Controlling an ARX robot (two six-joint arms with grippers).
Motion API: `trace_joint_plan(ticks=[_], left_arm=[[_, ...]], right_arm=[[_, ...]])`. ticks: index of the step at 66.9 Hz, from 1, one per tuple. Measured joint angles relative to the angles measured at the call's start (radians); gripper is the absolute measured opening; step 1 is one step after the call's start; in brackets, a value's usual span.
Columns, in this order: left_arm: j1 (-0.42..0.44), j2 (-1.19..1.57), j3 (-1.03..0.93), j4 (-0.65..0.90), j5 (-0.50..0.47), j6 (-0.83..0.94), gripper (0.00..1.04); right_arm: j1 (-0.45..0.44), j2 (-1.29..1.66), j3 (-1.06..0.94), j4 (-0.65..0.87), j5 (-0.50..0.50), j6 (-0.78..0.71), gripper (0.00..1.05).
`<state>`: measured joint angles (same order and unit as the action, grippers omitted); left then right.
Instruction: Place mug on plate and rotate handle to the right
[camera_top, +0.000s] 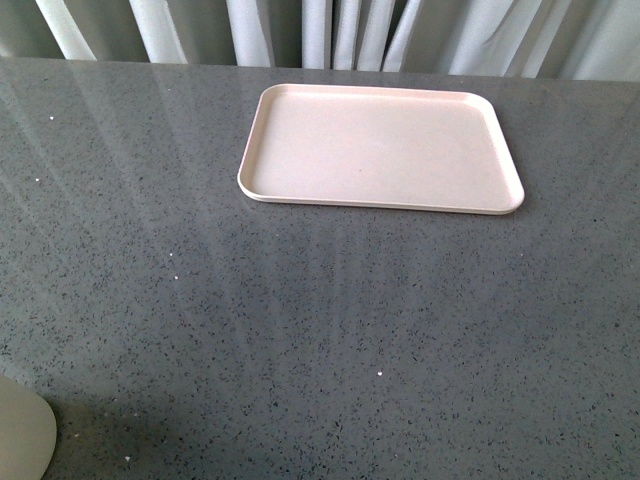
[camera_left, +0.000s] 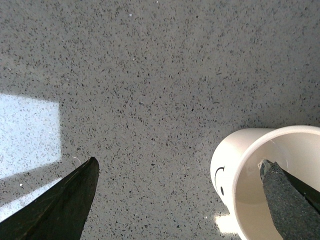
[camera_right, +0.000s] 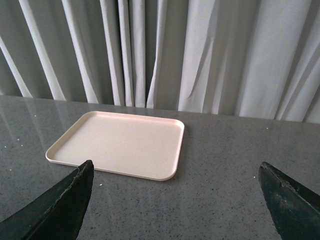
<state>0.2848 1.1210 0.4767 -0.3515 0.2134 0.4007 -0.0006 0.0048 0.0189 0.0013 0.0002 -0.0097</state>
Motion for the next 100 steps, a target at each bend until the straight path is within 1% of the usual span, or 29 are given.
trace_joint_plan(ticks=[17,34,50,54,56,63,65,70,77,80,83,87,89,100], left_arm=[[-0.012,0.052,-0.007,-0.003,0.031,0.058,0.95],[-0.020,0.118,-0.019,0.010,0.026,0.114,0.95],[-0.057,0.187,-0.025,0.049,0.011,0.148,0.95],[-0.067,0.201,-0.025,0.061,0.002,0.151,0.90],[-0.074,0.212,-0.025,0.071,-0.001,0.151,0.83],[-0.085,0.229,-0.025,0.087,-0.005,0.151,0.69],[-0.090,0.235,-0.026,0.090,-0.005,0.151,0.62],[-0.098,0.240,-0.027,0.090,-0.005,0.151,0.51],[-0.114,0.240,-0.032,0.089,-0.003,0.148,0.33],[-0.120,0.240,-0.033,0.089,-0.003,0.146,0.28],[-0.129,0.238,-0.034,0.083,-0.002,0.138,0.17],[-0.136,0.233,-0.035,0.079,0.000,0.129,0.08],[-0.140,0.226,-0.035,0.073,0.008,0.121,0.02],[-0.165,0.186,-0.035,0.038,0.004,0.102,0.02]], right_arm=[[0.000,0.000,0.000,0.000,0.000,0.000,0.96],[0.000,0.000,0.000,0.000,0.000,0.000,0.96],[0.000,0.000,0.000,0.000,0.000,0.000,0.96],[0.000,0.000,0.000,0.000,0.000,0.000,0.96],[0.000,0.000,0.000,0.000,0.000,0.000,0.96],[0.000,0.000,0.000,0.000,0.000,0.000,0.96],[0.000,0.000,0.000,0.000,0.000,0.000,0.96],[0.000,0.000,0.000,0.000,0.000,0.000,0.96],[0.000,0.000,0.000,0.000,0.000,0.000,0.96],[0.000,0.000,0.000,0.000,0.000,0.000,0.96],[0.000,0.000,0.000,0.000,0.000,0.000,0.96],[0.000,0.000,0.000,0.000,0.000,0.000,0.96],[0.000,0.000,0.000,0.000,0.000,0.000,0.96],[0.000,0.000,0.000,0.000,0.000,0.000,0.96]])
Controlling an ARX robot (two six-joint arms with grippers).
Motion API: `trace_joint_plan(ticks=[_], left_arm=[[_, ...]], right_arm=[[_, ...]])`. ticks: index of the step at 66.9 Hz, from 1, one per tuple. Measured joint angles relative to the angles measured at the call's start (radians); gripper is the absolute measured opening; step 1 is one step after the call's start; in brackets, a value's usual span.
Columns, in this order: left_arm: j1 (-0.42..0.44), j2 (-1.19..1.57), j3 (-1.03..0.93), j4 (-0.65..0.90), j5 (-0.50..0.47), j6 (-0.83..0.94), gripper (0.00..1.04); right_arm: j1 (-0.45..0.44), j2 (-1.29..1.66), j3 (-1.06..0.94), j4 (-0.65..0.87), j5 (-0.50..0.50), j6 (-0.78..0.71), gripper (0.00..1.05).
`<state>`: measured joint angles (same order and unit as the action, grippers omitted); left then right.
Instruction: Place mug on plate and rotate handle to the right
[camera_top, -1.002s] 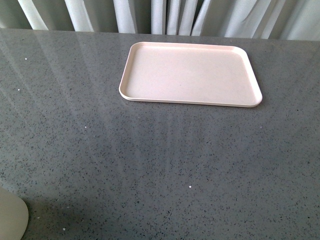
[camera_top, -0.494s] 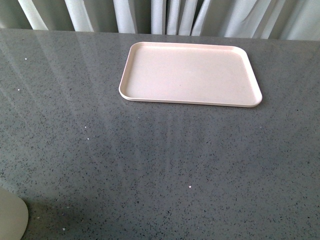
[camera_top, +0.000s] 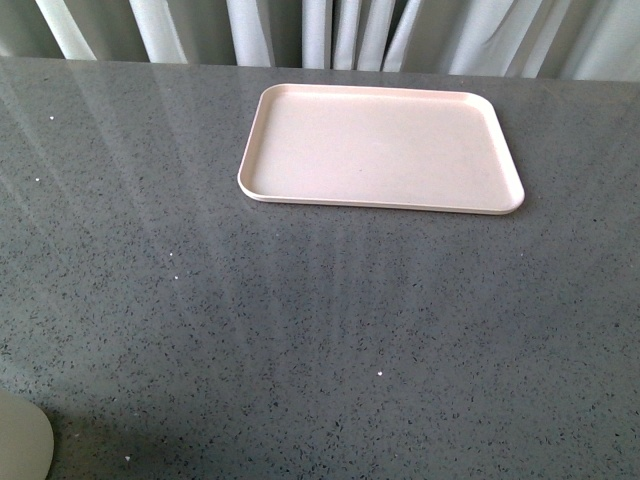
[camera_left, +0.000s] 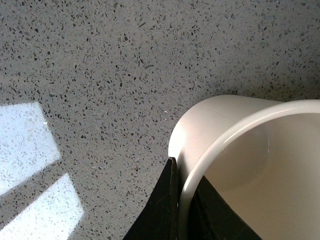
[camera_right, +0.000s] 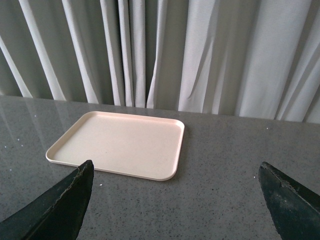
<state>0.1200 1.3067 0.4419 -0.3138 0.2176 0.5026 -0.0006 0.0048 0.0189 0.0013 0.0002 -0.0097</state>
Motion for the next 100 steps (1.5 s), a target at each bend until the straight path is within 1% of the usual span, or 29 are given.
trace_joint_plan(ticks=[12,15,28,39,46,60,70,89,90,93,95,100], left_arm=[[-0.036,-0.047,0.021,-0.056,-0.003,-0.056,0.02],[-0.056,-0.056,0.038,-0.070,-0.004,-0.078,0.02],[-0.204,-0.029,0.172,-0.063,-0.016,-0.208,0.02],[-0.349,0.187,0.397,0.010,-0.092,-0.325,0.02],[-0.404,0.296,0.508,0.032,-0.135,-0.369,0.02],[-0.514,0.476,0.718,0.046,-0.151,-0.476,0.02],[-0.549,0.495,0.740,0.046,-0.146,-0.500,0.02],[-0.541,0.496,0.740,0.046,-0.154,-0.509,0.02],[-0.542,0.497,0.743,0.039,-0.160,-0.520,0.02],[-0.551,0.499,0.770,-0.056,-0.207,-0.576,0.02],[-0.554,0.499,0.776,-0.087,-0.218,-0.608,0.02],[-0.559,0.512,0.797,-0.106,-0.220,-0.656,0.02]], right_arm=[[0.000,0.000,0.000,0.000,0.000,0.000,0.96],[0.000,0.000,0.000,0.000,0.000,0.000,0.96],[0.000,0.000,0.000,0.000,0.000,0.000,0.96],[0.000,0.000,0.000,0.000,0.000,0.000,0.96],[0.000,0.000,0.000,0.000,0.000,0.000,0.96],[0.000,0.000,0.000,0.000,0.000,0.000,0.96],[0.000,0.000,0.000,0.000,0.000,0.000,0.96],[0.000,0.000,0.000,0.000,0.000,0.000,0.96],[0.000,0.000,0.000,0.000,0.000,0.000,0.96],[0.000,0.000,0.000,0.000,0.000,0.000,0.96],[0.000,0.000,0.000,0.000,0.000,0.000,0.96],[0.000,0.000,0.000,0.000,0.001,0.000,0.96]])
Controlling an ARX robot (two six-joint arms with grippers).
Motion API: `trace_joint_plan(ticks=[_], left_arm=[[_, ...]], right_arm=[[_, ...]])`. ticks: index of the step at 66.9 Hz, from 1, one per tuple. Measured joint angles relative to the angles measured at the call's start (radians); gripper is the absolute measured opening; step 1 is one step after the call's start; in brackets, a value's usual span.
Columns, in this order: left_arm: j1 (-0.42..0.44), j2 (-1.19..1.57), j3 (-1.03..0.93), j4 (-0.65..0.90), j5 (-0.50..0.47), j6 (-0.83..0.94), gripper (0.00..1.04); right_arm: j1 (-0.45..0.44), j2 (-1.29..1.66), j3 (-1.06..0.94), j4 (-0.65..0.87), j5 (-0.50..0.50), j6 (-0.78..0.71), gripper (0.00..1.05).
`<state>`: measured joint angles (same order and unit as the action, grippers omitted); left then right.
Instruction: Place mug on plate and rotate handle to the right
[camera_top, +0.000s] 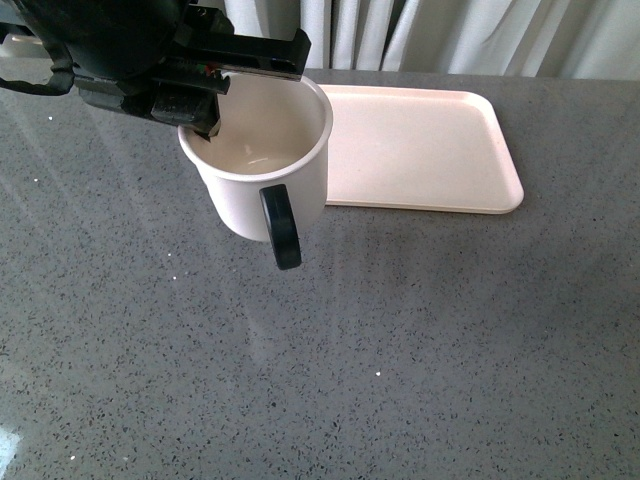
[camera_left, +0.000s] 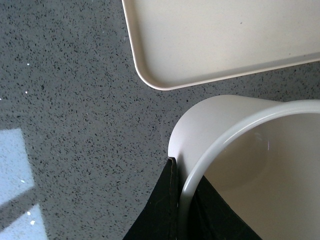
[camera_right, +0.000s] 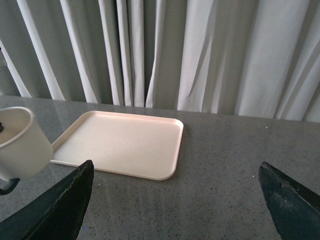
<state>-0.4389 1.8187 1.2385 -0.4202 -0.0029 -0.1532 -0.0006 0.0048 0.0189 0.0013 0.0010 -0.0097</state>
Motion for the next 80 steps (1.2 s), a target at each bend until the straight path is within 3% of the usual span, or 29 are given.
trace_joint_plan(ticks=[37,80], left_arm=[[-0.076,0.480,0.626,-0.179,-0.001,-0.307,0.02],[-0.084,0.674,0.890,-0.315,-0.081,-0.372,0.02]], right_arm=[[0.000,0.000,0.000,0.000,-0.001,0.000,0.96],[0.000,0.000,0.000,0.000,-0.001,0.000,0.96]])
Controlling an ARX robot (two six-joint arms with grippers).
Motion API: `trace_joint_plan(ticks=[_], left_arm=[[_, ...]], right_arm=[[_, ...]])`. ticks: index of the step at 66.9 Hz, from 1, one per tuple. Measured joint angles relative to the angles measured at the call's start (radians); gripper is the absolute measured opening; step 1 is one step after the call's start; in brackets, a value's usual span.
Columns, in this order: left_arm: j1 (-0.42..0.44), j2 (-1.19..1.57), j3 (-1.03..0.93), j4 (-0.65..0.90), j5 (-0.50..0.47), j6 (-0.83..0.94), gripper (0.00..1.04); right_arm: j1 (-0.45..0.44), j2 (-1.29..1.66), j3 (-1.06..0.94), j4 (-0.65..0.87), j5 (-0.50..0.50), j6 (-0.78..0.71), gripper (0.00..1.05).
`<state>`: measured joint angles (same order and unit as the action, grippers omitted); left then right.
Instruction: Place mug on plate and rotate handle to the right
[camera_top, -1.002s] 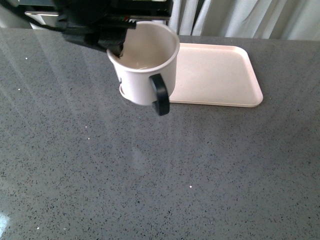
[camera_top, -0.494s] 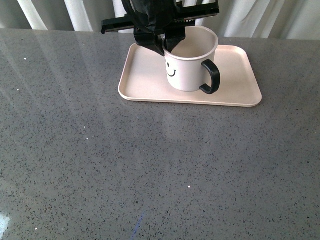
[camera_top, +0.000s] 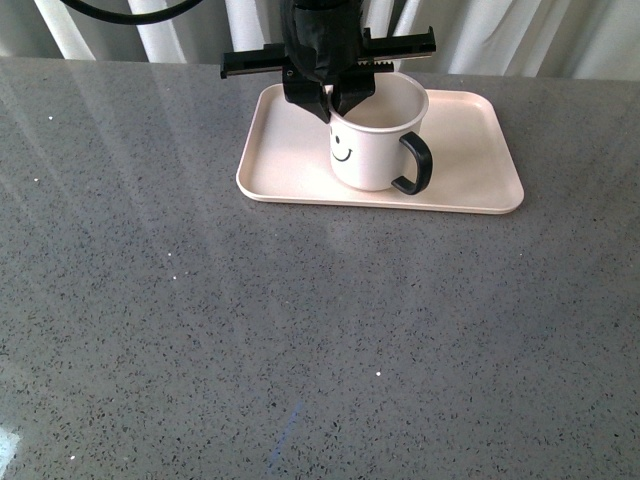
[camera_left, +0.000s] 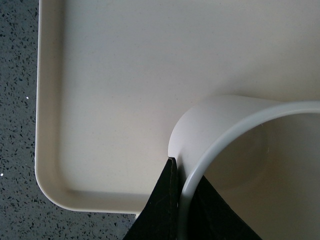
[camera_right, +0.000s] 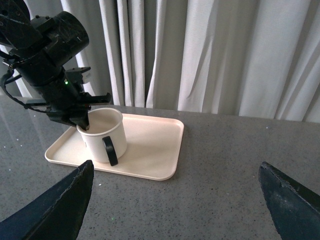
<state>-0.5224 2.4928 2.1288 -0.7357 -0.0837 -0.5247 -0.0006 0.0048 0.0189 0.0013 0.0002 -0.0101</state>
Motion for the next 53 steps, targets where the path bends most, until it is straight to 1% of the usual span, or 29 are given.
trace_joint_plan(ticks=[43,45,47,53], left_arm=[[-0.003,0.015,0.001,0.018,-0.003,-0.001,0.02],[-0.003,0.015,0.001,0.018,-0.002,0.000,0.08],[-0.005,0.015,0.001,0.018,-0.002,0.000,0.17],[-0.008,0.015,0.001,0.022,0.000,0.000,0.38]], right_arm=[[0.000,0.000,0.000,0.000,0.000,0.000,0.96],[0.000,0.000,0.000,0.000,0.000,0.000,0.96],[0.000,0.000,0.000,0.000,0.000,0.000,0.96],[0.000,0.000,0.000,0.000,0.000,0.000,0.96]])
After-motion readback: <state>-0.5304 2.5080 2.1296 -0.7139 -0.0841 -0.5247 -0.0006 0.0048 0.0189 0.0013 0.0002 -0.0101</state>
